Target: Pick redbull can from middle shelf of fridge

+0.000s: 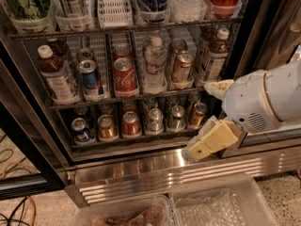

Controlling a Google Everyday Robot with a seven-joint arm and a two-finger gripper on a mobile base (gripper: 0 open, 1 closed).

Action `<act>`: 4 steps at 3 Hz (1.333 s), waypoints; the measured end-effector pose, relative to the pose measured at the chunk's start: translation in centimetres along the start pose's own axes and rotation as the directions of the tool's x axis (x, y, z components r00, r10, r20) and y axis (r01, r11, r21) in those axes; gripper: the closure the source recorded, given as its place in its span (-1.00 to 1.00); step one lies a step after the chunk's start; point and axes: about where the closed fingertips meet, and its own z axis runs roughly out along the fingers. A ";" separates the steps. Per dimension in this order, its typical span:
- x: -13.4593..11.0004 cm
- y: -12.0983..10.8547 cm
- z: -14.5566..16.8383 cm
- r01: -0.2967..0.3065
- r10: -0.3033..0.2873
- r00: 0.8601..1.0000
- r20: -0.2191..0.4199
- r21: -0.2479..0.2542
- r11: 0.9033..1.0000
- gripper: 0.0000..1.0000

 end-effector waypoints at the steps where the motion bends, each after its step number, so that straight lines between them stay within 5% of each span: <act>1: -0.8 0.5 3.0 -0.045 0.044 0.995 0.086 0.003 0.999 -1.00; 2: -3.2 0.5 5.6 -0.031 0.023 0.986 0.167 0.044 0.999 -1.00; 4: -3.7 0.7 6.9 -0.030 0.022 0.982 0.189 0.042 0.999 -1.00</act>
Offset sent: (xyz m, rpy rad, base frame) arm 0.0342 0.0887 -0.0289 0.2274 -0.1356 -0.0427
